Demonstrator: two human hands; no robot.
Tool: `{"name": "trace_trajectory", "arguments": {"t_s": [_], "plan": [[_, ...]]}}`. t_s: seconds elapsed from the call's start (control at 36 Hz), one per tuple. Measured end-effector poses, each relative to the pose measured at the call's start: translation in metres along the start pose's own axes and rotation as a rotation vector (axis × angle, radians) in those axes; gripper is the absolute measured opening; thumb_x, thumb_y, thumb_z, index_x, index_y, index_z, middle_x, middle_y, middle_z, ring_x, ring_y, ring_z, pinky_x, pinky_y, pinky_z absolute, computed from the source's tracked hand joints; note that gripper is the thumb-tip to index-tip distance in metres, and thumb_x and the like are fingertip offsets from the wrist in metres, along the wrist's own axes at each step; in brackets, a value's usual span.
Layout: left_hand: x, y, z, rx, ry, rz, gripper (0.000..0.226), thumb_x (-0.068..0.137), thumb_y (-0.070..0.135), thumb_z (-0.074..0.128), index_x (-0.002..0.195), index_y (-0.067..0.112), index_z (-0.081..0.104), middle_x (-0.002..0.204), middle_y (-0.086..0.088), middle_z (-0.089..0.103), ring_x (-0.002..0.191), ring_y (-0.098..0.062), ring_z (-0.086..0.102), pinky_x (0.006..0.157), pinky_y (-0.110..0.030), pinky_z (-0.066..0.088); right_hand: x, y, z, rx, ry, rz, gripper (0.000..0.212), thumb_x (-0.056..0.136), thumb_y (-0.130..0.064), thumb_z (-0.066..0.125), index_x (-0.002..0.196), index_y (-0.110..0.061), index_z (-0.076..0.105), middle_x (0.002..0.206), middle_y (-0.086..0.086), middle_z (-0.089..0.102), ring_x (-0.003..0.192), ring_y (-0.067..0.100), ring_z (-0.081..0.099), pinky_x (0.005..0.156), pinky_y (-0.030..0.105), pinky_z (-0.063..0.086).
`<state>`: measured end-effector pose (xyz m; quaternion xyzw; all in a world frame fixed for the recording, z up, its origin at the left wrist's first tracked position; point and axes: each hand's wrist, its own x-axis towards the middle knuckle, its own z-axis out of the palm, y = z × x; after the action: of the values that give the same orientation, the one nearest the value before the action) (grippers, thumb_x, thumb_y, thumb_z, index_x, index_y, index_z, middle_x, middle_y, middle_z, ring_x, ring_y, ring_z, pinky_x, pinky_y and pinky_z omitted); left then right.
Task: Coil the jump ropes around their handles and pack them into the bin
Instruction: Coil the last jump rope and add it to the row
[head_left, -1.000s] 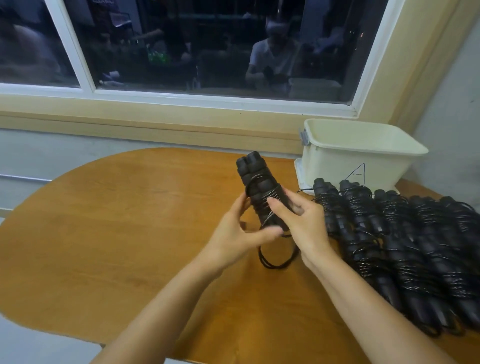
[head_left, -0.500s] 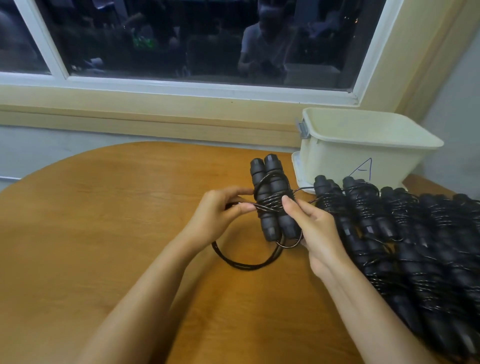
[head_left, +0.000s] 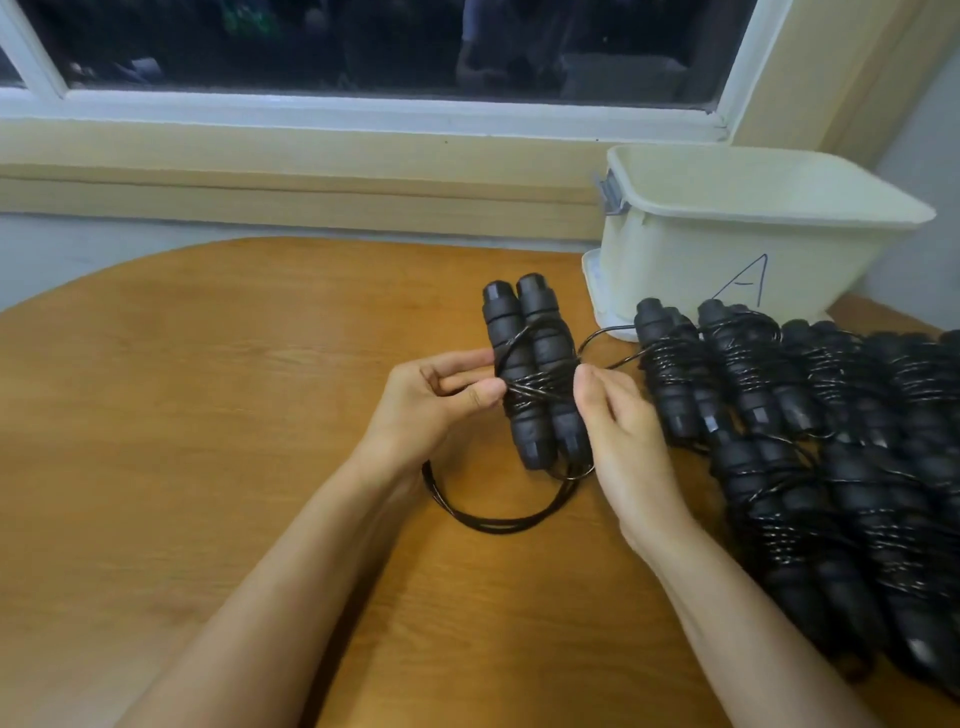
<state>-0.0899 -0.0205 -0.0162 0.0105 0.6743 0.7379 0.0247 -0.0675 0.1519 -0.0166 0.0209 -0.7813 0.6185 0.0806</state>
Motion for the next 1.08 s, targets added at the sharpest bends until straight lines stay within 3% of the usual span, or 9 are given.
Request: {"name": "trace_trajectory", "arguments": {"t_s": [0.08,0.19,0.25,0.36,0.42,0.47,0.67,0.94,1.08], "plan": [[-0.004,0.002,0.003,0.005,0.039,0.021,0.045,0.064,0.022,0.076,0.108,0.014,0.069,0.096,-0.005,0.077,0.094,-0.018,0.072,0.092,-0.029,0.055,-0.004,0.005,-0.001,-0.112,0.065,-0.154,0.042,0.102,-0.027,0.049,0.143,-0.034,0.044,0.121,-0.016,0.059,0.111,-0.009,0.054,0.095,0.011,0.043],[-0.01,0.008,0.007,0.016,0.075,0.071,0.042,0.063,0.018,0.078,0.103,0.014,0.069,0.09,-0.001,0.077,0.087,-0.01,0.073,0.076,-0.015,0.053,-0.009,0.008,0.003,-0.247,0.092,-0.298,0.046,0.104,-0.02,0.047,0.147,-0.031,0.039,0.117,-0.027,0.058,0.109,-0.009,0.055,0.089,0.006,0.04],[-0.012,0.011,0.008,0.029,0.091,0.102,0.038,0.062,0.018,0.079,0.099,0.013,0.071,0.087,0.0,0.077,0.085,-0.01,0.074,0.074,-0.014,0.052,-0.01,0.004,0.003,-0.304,0.07,-0.288,0.048,0.103,-0.033,0.041,0.151,-0.028,0.035,0.12,-0.016,0.062,0.109,-0.002,0.056,0.083,0.006,0.04],[-0.015,0.012,0.011,0.085,0.121,0.134,0.039,0.057,0.024,0.082,0.093,0.013,0.072,0.082,0.001,0.077,0.081,-0.011,0.074,0.074,-0.015,0.054,-0.015,-0.003,0.006,-0.437,-0.048,-0.2,0.089,0.085,-0.074,0.04,0.157,-0.033,0.009,0.153,-0.01,0.041,0.134,0.007,0.042,0.094,0.02,0.041],[-0.016,0.011,0.014,0.088,0.134,0.142,0.038,0.055,0.026,0.083,0.089,0.012,0.072,0.078,0.0,0.077,0.077,-0.012,0.074,0.072,-0.016,0.055,-0.017,-0.008,0.007,-0.551,-0.075,-0.165,0.105,0.074,-0.08,0.048,0.157,-0.036,0.001,0.154,-0.012,0.036,0.135,0.01,0.041,0.098,0.035,0.044],[-0.017,0.011,0.016,0.103,0.145,0.165,0.038,0.054,0.027,0.084,0.086,0.011,0.071,0.077,-0.001,0.076,0.076,-0.012,0.074,0.071,-0.016,0.054,-0.017,-0.01,0.007,-0.639,-0.055,-0.156,0.113,0.069,-0.078,0.058,0.157,-0.034,0.002,0.154,-0.012,0.032,0.135,0.011,0.04,0.095,0.035,0.043],[-0.018,0.011,0.017,0.162,0.126,0.22,0.035,0.054,0.028,0.083,0.084,0.013,0.072,0.076,0.002,0.076,0.074,-0.01,0.073,0.071,-0.017,0.055,-0.015,-0.006,0.006,-0.82,0.053,-0.273,0.1,0.076,-0.061,0.068,0.156,-0.018,0.026,0.134,-0.001,0.049,0.118,0.017,0.051,0.075,0.026,0.041],[-0.015,0.006,0.009,0.182,0.009,0.365,0.019,0.079,0.022,0.068,0.097,0.023,0.072,0.088,0.012,0.076,0.088,-0.008,0.073,0.08,-0.018,0.053,-0.015,-0.005,0.003,-0.52,0.056,-0.311,0.088,0.08,-0.049,0.069,0.153,-0.014,0.034,0.131,-0.001,0.058,0.116,0.012,0.055,0.09,0.019,0.042],[-0.014,0.006,0.01,0.054,0.054,0.312,0.017,0.073,0.02,0.071,0.088,0.012,0.073,0.077,0.002,0.076,0.076,-0.008,0.071,0.07,-0.018,0.053,-0.014,-0.002,0.004,-0.363,0.034,-0.323,0.084,0.079,-0.039,0.076,0.151,-0.014,0.04,0.123,-0.002,0.064,0.112,0.009,0.058,0.093,0.013,0.045]]}}
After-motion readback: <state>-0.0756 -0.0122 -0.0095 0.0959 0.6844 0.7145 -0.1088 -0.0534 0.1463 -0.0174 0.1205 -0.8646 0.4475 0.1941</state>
